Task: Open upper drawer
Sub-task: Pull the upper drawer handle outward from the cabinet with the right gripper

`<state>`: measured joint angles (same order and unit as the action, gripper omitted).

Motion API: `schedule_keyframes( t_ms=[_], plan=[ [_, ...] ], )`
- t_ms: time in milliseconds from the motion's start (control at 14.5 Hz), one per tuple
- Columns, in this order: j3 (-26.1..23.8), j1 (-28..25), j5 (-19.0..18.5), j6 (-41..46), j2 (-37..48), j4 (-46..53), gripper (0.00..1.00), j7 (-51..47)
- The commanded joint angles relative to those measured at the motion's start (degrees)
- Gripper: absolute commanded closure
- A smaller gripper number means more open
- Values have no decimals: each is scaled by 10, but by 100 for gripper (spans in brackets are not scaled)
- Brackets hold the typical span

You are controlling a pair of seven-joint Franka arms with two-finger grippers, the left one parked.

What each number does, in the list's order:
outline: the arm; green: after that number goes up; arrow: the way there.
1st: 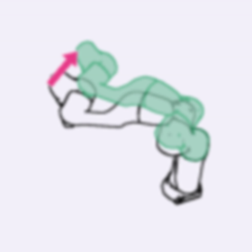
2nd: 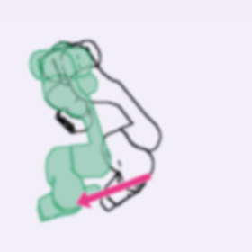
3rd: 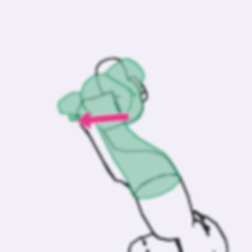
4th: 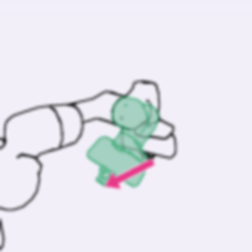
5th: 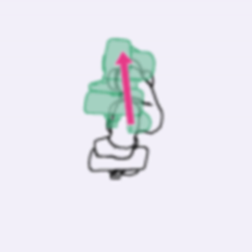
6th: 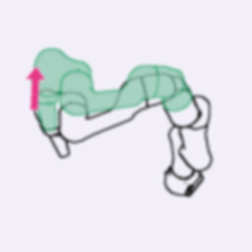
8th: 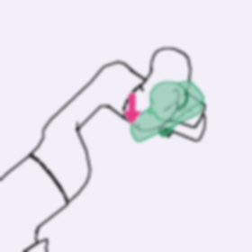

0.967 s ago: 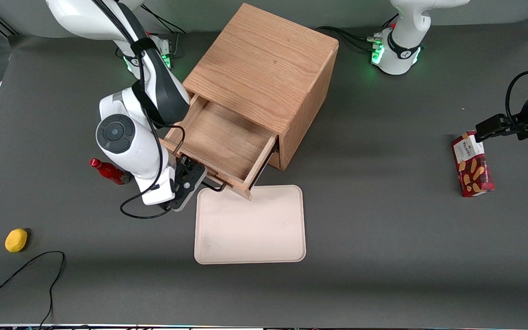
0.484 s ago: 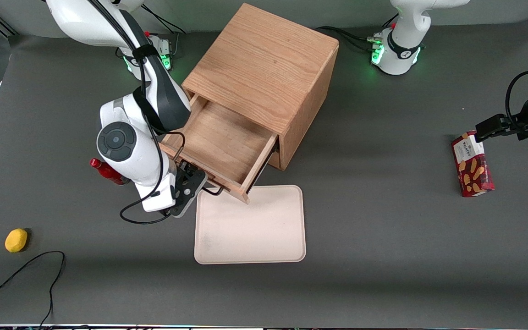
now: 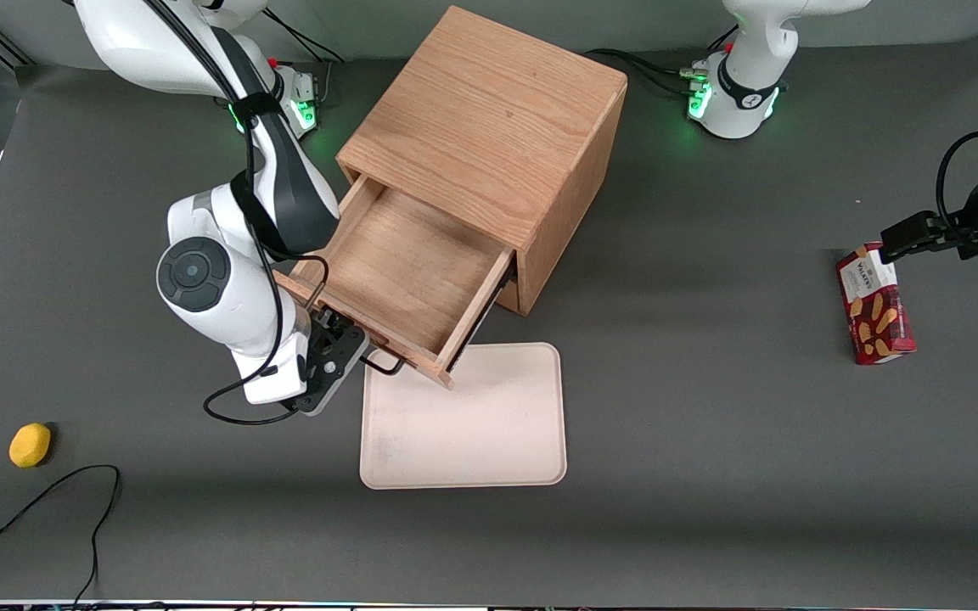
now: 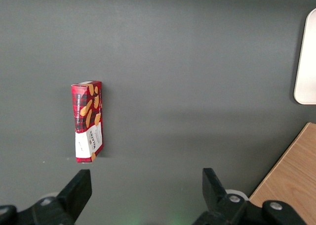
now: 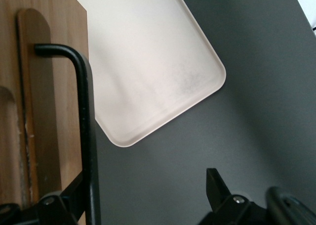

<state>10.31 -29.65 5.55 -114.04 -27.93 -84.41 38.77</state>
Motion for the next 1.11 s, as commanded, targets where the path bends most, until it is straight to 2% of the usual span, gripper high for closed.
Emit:
schedule_keyframes(
  t_ms=[0,829,1036],
  plan=[
    [0,13,-1,13,-20,34,0,21],
    [0,23,0,13,-34,56,0,29],
    [0,24,12,43,-32,72,0,26]
  ],
)
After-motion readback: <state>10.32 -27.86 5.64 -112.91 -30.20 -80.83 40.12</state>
